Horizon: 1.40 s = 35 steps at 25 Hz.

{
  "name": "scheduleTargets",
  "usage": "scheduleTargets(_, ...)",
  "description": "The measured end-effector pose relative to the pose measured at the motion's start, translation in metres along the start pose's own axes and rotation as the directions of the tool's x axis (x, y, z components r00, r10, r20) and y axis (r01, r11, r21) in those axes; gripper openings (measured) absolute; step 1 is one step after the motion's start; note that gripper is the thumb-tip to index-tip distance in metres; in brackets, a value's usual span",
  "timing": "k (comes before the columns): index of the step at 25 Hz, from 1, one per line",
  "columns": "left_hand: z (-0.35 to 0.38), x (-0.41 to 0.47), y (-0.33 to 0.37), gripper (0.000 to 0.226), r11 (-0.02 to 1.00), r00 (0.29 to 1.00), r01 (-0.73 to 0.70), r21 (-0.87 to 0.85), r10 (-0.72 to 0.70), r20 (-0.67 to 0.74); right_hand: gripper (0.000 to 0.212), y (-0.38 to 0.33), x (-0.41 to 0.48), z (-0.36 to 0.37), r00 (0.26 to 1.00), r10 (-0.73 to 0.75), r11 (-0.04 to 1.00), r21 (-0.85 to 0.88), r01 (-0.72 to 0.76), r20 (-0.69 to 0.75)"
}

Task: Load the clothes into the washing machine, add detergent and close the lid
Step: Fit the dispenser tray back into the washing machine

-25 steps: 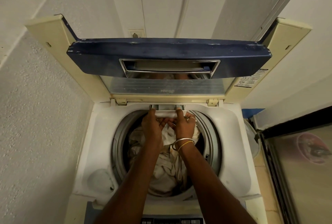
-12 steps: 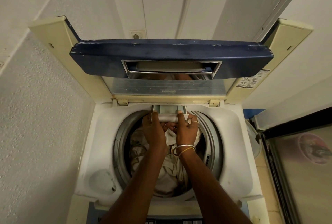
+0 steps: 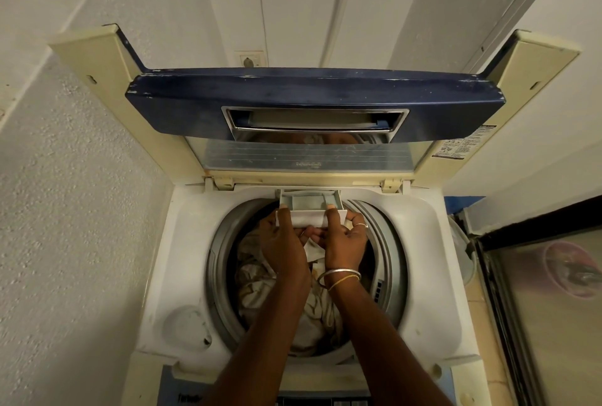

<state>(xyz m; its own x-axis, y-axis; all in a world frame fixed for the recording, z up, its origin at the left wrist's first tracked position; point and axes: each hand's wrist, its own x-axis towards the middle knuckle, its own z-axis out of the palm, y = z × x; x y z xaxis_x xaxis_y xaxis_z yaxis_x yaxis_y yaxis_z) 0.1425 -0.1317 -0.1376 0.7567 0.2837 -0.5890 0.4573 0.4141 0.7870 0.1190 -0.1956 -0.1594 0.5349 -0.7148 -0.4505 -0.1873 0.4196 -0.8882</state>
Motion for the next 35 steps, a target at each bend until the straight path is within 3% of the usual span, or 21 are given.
scheduleTargets(8,0.000,-0.002,0.005,0.012,0.999,1.000,0.029,-0.027,-0.029,0.005,0.025,-0.015,-0.011,-0.004,1.000,-0.020,0.999,-0.049,0.020,-0.009)
scheduleTargets(15,-0.006,0.019,0.016,0.027,0.988,0.990,0.132,0.080,-0.135,0.028,0.039,-0.039,0.003,-0.008,0.996,0.075,0.969,-0.240,-0.061,0.049)
scheduleTargets(17,-0.009,0.030,0.023,0.030,0.972,0.992,0.088,0.216,-0.105,0.071,0.034,-0.048,0.015,-0.007,0.992,0.080,0.957,-0.287,-0.049,0.096)
scheduleTargets(20,-0.007,0.032,0.030,0.019,0.912,0.981,-0.102,0.398,0.027,0.190,0.034,-0.051,0.024,-0.002,0.994,0.018,0.922,-0.386,0.026,0.110)
scheduleTargets(23,-0.004,0.026,0.029,0.031,0.841,0.984,-0.156,0.518,0.087,0.155,0.038,-0.042,0.022,-0.001,0.994,-0.059,0.900,-0.426,0.091,0.088)
scheduleTargets(29,0.005,0.019,0.036,0.027,0.820,0.989,-0.150,0.553,0.122,0.086,0.037,-0.056,0.022,-0.001,0.998,-0.034,0.819,-0.571,0.062,0.059)
scheduleTargets(33,0.002,0.015,0.032,0.021,0.866,0.998,-0.058,0.497,0.047,0.034,0.029,-0.057,0.018,0.002,0.994,-0.080,0.844,-0.525,0.108,0.076)
scheduleTargets(35,0.001,0.016,0.033,0.022,0.864,0.997,-0.080,0.496,0.060,0.056,0.029,-0.055,0.017,0.003,0.996,-0.070,0.882,-0.463,0.090,0.061)
